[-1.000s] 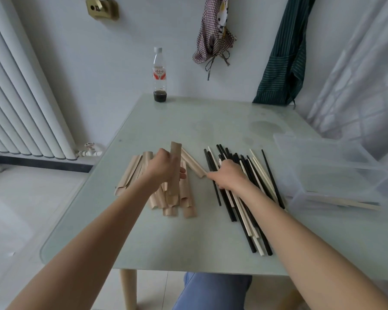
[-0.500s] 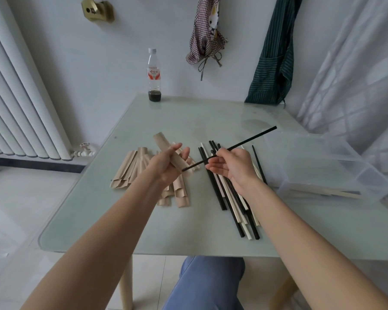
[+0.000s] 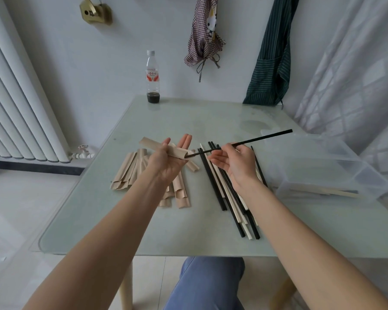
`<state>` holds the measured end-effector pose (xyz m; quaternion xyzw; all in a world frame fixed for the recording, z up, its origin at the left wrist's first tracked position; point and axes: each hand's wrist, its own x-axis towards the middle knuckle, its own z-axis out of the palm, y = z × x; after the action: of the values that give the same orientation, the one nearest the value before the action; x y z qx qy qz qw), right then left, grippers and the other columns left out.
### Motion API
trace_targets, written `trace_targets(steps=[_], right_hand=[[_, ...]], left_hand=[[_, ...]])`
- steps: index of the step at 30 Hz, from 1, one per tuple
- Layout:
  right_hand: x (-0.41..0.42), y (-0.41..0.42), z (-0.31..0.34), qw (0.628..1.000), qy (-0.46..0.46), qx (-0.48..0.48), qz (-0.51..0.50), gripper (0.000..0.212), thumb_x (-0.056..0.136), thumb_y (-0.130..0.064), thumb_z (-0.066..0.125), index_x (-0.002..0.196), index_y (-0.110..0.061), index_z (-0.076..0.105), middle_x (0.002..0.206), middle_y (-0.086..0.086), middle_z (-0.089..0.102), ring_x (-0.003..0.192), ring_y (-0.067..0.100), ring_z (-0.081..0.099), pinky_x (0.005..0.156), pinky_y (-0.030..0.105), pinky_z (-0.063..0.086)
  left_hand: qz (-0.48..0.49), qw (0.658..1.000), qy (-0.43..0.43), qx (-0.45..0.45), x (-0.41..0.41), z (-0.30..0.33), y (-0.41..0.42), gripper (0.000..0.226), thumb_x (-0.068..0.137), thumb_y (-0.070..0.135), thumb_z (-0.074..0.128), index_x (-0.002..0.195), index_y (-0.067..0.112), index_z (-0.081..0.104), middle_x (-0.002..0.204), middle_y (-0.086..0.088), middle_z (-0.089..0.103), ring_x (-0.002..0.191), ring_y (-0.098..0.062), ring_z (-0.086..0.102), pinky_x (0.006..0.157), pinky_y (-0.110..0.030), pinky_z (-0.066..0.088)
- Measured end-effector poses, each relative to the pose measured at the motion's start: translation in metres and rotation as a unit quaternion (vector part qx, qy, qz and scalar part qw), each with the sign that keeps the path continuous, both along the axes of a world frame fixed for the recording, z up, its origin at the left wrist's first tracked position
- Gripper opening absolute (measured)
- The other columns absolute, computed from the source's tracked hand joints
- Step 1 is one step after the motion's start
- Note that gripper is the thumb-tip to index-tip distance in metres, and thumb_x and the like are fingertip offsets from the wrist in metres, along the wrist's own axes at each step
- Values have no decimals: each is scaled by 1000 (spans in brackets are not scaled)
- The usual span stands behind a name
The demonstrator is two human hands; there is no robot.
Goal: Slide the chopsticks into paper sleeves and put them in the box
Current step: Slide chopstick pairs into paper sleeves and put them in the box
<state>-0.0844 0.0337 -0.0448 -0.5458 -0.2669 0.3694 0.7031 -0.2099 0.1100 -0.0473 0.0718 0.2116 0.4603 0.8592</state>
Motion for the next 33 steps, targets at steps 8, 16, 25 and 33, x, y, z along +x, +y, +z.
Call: trace_targets(steps=[8, 16, 25, 33], right_hand=[[-7, 1, 5, 997, 66, 9, 31, 17, 91, 2, 50, 74, -1, 55, 60, 11, 66, 51, 15, 66, 53, 20, 55], [-10, 0, 5, 992, 108, 22, 61, 18, 90, 3, 52, 74, -2, 56, 53, 5, 67, 49, 11, 65, 49, 16, 53], [-11, 1, 2, 990, 130, -2, 63, 21, 89, 1, 53, 70, -4, 57, 51, 3, 64, 46, 9, 62, 47, 15, 51], [-3, 1, 0, 984, 170, 13, 42, 16, 90, -4, 56, 75, -6, 57, 56, 4, 62, 45, 8, 59, 45, 15, 48]], left_hand=[[69, 997, -29, 23, 11, 10, -1, 37, 105, 15, 12, 138, 19, 29, 138, -23, 47, 124, -34, 52, 102, -42, 38], [-14, 992, 105, 73, 17, -5, 1, 33, 101, 15, 32, 123, 9, 55, 112, -4, 61, 107, -14, 56, 92, -27, 41], [-4, 969, 207, 138, 12, -17, -7, 15, 95, 9, 52, 82, 1, 57, 80, -9, 62, 56, -8, 67, 57, -14, 54], [36, 971, 205, 114, 8, -16, -9, 7, 88, 2, 61, 85, -3, 59, 75, -10, 68, 60, -14, 70, 53, -15, 53]])
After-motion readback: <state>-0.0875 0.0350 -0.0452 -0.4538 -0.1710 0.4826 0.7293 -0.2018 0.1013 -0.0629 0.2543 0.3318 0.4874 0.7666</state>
